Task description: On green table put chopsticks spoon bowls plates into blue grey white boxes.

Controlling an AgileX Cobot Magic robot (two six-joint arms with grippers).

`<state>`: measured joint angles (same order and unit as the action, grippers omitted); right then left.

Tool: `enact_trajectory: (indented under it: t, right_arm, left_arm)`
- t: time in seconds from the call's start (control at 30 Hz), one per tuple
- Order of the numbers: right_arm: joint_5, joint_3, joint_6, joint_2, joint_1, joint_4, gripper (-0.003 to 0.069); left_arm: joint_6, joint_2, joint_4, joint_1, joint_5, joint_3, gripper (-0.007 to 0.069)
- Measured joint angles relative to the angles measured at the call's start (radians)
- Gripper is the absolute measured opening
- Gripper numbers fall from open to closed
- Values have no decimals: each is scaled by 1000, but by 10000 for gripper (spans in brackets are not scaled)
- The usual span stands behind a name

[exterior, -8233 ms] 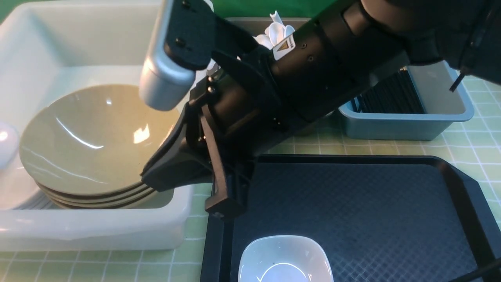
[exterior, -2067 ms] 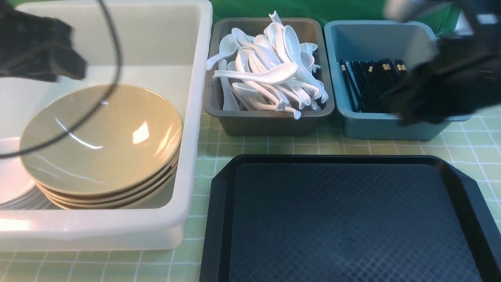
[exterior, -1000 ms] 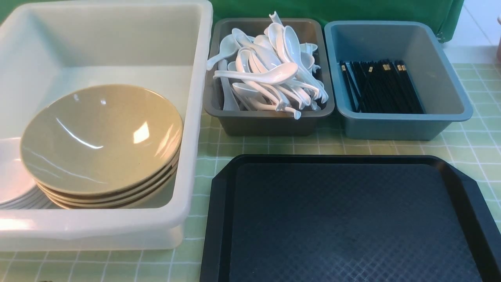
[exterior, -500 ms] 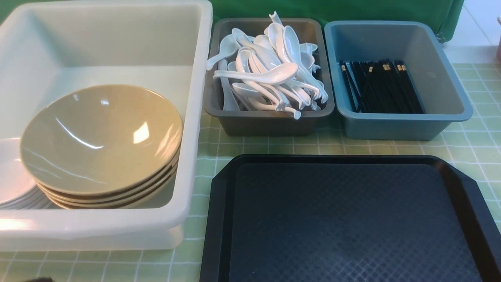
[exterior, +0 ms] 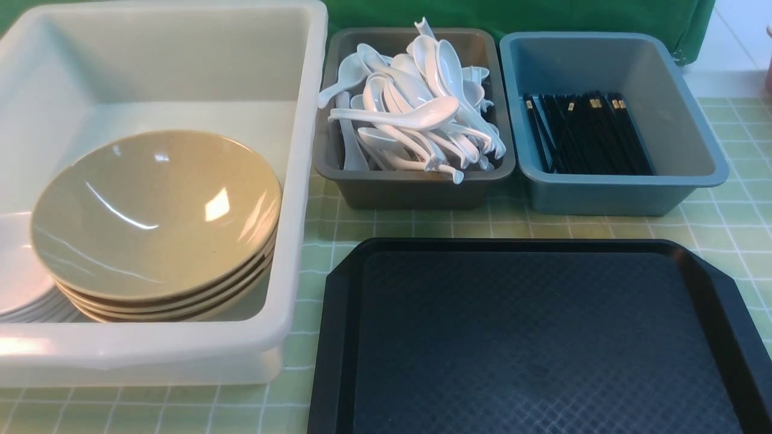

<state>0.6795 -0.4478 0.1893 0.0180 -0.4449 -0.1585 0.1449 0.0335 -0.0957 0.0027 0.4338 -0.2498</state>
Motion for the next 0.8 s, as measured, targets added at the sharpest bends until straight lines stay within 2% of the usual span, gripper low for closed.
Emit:
enact_trajectory:
  t: [0.03, 0.07, 0.1, 0.17, 0.23, 0.33, 0.5, 0.8]
  right_arm:
    - [0, 0, 0, 0, 0, 0, 153]
    - [0, 0, 0, 0, 0, 0, 155]
    - [0, 0, 0, 0, 0, 0, 156]
    - [0, 0, 0, 0, 0, 0, 160]
    - [0, 0, 0, 0, 0, 0, 162]
    - [0, 0, 0, 0, 0, 0, 162]
    - [0, 0, 0, 0, 0, 0, 164]
    - [0, 0, 0, 0, 0, 0, 171]
  left_arm:
    - [-55, -3, 46, 0, -7, 29, -1]
    - [-171, -9, 142, -5, -12, 82, -1]
    - [-185, -9, 166, -7, -13, 88, -1]
    - [-329, -9, 282, -26, -37, 151, -1]
    - [-378, -10, 335, -41, -52, 189, -1]
    - [-372, -10, 337, -52, -66, 248, -1]
    - [-355, -10, 252, -52, -95, 272, -1]
    - [-348, -10, 243, -52, -111, 276, -1]
